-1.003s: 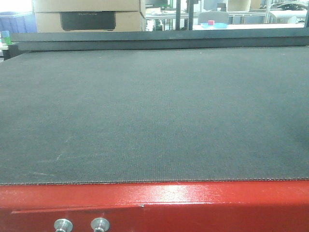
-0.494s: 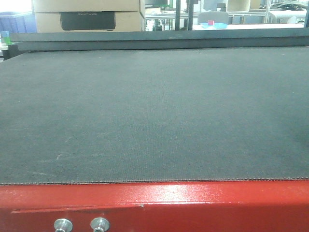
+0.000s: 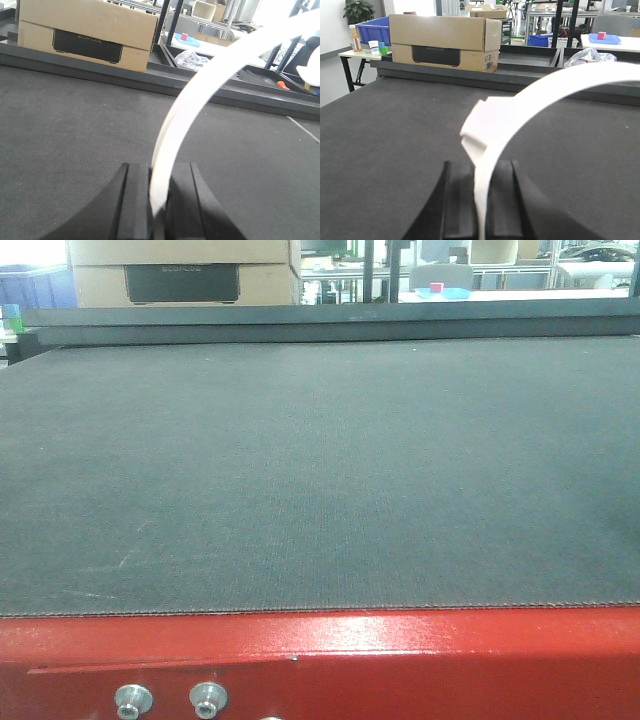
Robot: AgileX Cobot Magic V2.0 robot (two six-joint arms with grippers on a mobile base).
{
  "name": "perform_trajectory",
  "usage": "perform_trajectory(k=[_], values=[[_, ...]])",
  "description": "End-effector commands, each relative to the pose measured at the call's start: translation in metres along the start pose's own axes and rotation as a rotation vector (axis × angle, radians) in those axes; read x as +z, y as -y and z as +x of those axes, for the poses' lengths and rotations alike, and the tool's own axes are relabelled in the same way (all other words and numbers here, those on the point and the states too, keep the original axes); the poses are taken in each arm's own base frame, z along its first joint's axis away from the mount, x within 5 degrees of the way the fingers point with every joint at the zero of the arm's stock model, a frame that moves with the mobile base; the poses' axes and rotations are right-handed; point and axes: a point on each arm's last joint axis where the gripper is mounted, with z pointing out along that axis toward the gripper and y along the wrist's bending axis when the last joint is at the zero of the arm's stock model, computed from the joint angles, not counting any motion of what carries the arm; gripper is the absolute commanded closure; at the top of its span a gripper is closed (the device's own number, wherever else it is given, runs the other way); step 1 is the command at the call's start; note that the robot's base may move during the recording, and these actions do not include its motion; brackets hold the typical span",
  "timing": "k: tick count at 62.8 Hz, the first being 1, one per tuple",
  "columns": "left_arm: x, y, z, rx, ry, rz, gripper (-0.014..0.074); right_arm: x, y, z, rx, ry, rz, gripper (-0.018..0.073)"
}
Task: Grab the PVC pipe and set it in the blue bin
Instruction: 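Drive the base past the table toward the shelf of blue bins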
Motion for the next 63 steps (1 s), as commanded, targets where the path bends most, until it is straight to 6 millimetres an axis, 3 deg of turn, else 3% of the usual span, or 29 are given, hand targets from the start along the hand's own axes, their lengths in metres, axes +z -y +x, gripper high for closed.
perform_trajectory(k=[1, 63], values=[[-0.0025, 0.0016, -0.0034, -0.005, 0.036, 0.013, 0.0707, -0.0012, 0.0001, -0.002, -0.013, 0.028, -0.001, 0.0727], [-0.0025, 0.0016, -0.0034, -0.005, 0.036, 0.013, 0.0707, -0.0012, 0.0001, -0.002, -0.013, 0.028, -0.001, 0.0727]])
